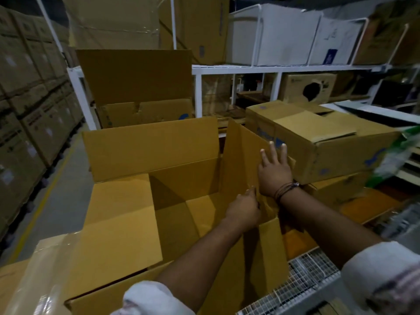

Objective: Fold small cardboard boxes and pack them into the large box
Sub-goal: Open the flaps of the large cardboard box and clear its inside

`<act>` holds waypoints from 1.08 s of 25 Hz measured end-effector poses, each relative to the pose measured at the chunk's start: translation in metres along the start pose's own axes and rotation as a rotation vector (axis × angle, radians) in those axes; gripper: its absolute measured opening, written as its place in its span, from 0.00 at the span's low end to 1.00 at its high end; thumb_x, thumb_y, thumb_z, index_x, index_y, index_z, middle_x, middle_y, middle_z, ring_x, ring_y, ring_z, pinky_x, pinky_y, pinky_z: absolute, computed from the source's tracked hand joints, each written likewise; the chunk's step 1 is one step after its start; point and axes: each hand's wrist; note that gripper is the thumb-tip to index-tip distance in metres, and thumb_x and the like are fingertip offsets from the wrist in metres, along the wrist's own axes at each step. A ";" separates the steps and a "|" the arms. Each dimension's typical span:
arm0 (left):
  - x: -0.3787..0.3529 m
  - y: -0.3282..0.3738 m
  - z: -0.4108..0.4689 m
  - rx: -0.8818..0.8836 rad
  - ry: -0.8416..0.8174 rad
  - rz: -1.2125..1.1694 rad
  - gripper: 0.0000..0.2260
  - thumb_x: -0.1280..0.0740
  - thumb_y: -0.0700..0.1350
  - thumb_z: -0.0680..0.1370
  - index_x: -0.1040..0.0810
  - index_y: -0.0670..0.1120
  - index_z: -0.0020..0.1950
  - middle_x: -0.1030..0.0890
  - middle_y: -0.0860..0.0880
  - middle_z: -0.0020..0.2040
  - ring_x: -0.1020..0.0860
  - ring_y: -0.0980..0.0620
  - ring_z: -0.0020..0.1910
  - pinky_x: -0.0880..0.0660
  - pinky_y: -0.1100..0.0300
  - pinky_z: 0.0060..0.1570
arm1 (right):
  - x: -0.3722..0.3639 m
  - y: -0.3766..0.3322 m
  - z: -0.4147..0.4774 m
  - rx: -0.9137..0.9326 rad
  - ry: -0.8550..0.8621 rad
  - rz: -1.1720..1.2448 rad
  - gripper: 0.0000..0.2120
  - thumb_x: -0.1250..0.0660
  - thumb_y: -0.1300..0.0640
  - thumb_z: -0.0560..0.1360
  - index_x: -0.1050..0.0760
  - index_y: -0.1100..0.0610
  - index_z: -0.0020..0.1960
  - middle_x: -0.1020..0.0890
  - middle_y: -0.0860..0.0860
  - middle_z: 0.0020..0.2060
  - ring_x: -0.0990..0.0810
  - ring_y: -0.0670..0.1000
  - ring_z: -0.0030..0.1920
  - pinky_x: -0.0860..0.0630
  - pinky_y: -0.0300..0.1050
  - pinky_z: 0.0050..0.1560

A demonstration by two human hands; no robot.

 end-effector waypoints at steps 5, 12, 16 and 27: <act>-0.028 -0.001 -0.004 0.048 -0.043 0.070 0.28 0.45 0.46 0.87 0.51 0.45 0.84 0.40 0.43 0.82 0.39 0.38 0.79 0.32 0.43 0.71 | -0.054 0.030 0.005 -0.081 -0.133 0.167 0.32 0.40 0.47 0.78 0.40 0.55 0.80 0.54 0.60 0.82 0.61 0.68 0.80 0.63 0.76 0.74; -0.017 -0.015 0.023 0.178 0.039 0.226 0.27 0.43 0.49 0.86 0.46 0.45 0.84 0.37 0.43 0.81 0.35 0.39 0.77 0.30 0.43 0.69 | -0.063 0.019 0.024 0.048 0.012 0.361 0.28 0.39 0.44 0.80 0.36 0.54 0.76 0.49 0.60 0.82 0.57 0.67 0.81 0.59 0.73 0.75; 0.003 -0.052 0.002 0.369 0.100 0.437 0.25 0.40 0.53 0.84 0.37 0.45 0.79 0.33 0.41 0.78 0.38 0.37 0.78 0.34 0.41 0.72 | -0.048 -0.022 0.036 0.175 0.089 0.556 0.31 0.39 0.40 0.81 0.40 0.53 0.79 0.49 0.57 0.82 0.55 0.65 0.81 0.53 0.70 0.78; 0.039 -0.130 -0.100 0.666 0.085 0.740 0.16 0.33 0.49 0.81 0.23 0.48 0.69 0.32 0.44 0.77 0.42 0.35 0.78 0.40 0.40 0.72 | -0.017 -0.180 0.007 0.682 -0.183 1.134 0.28 0.35 0.44 0.81 0.35 0.51 0.78 0.33 0.51 0.78 0.28 0.55 0.72 0.25 0.52 0.65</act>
Point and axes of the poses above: each hand's wrist, its own z-axis towards the middle knuckle, its own x-axis out of the back of the hand, y = z × x
